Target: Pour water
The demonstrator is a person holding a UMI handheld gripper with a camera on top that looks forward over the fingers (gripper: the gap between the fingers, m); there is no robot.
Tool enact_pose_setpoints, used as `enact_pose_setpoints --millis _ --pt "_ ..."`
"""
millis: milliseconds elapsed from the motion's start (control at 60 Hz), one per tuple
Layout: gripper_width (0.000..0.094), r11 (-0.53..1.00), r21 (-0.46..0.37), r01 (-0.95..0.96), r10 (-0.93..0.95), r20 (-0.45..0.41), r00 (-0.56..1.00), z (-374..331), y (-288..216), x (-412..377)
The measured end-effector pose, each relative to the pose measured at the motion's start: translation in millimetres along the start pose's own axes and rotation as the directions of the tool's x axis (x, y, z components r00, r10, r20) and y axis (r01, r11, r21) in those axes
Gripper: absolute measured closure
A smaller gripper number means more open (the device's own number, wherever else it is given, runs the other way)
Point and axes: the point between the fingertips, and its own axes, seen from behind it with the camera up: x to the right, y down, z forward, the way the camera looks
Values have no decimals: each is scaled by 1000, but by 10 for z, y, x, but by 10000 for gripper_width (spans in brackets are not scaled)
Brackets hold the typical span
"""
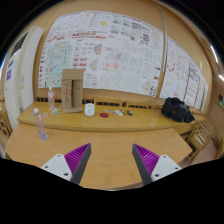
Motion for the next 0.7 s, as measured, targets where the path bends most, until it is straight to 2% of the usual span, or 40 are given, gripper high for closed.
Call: enact_pose_setpoints --millis 167,383,533,700 --pt "82 997 -69 30 -29 5 1000 -30 537 -316" --pt "81 988 -155 9 6 98 995 7 1301 -1622" --pt "82 991 -130 -28 55 203 978 322 1234 -2879" --pt "82 998 -59 -29 45 289 956 1057 835 -4093"
